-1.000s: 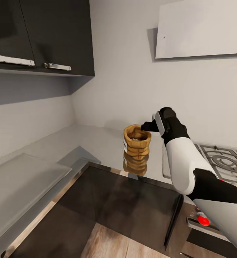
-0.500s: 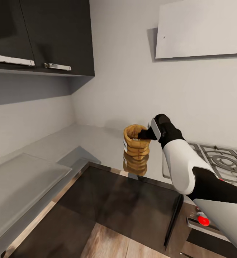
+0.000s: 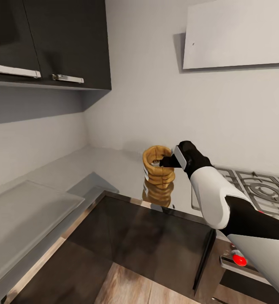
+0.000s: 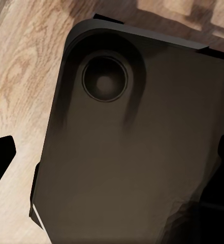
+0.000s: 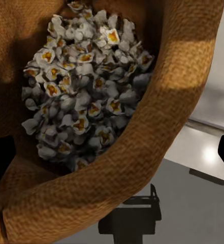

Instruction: In the kitchen, take the popcorn bag from the countertop, put it into the microwave, and heat it until the popcorn is cooked so the cooked popcorn ends up inside the bag.

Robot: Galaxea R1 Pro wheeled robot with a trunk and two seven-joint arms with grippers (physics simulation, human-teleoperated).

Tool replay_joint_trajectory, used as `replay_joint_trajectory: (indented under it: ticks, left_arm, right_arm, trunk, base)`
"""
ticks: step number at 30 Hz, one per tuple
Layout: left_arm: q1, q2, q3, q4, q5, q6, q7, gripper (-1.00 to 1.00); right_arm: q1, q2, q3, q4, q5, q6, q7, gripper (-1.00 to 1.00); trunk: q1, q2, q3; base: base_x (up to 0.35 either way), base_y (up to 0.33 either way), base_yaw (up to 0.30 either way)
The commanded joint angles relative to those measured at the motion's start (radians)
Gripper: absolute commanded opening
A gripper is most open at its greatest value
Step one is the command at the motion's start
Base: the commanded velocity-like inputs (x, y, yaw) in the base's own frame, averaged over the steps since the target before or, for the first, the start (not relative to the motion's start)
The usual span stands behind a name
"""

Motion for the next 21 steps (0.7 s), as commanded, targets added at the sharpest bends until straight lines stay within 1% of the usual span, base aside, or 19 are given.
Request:
replay_joint_trajectory:
  ticks: [1,11,12,21]
  left_arm:
    - [0.001,0.000,0.002,-0.002,0.003,-0.001,0.000,1.00]
    - [0.001,0.000,0.003,-0.002,0.004,-0.001,0.001,1.00]
    - [0.001,0.000,0.003,-0.002,0.004,-0.001,0.001,1.00]
    - [0.001,0.000,0.003,-0.002,0.004,-0.001,0.001,1.00]
  right_arm:
    - [-0.001,0.001,-0.008,-0.001,0.006,0.003,-0.001,1.00]
    - [-0.001,0.001,-0.008,0.000,0.004,0.005,-0.001,1.00]
    - [-0.001,0.001,-0.008,0.000,0.004,0.007,-0.001,-1.00]
    - [-0.001,0.001,-0.010,-0.002,0.004,0.018,-0.001,-1.00]
  trunk:
    - [0.000,0.000,-0.001]
    - [0.000,0.000,-0.001]
    - [0.000,0.000,-0.001]
    - [0.000,0.000,-0.001]
  base:
    - [0.000,0.000,0.000]
    - [0.000,0.000,0.000]
    - [0.000,0.000,0.000]
    - [0.000,0.000,0.000]
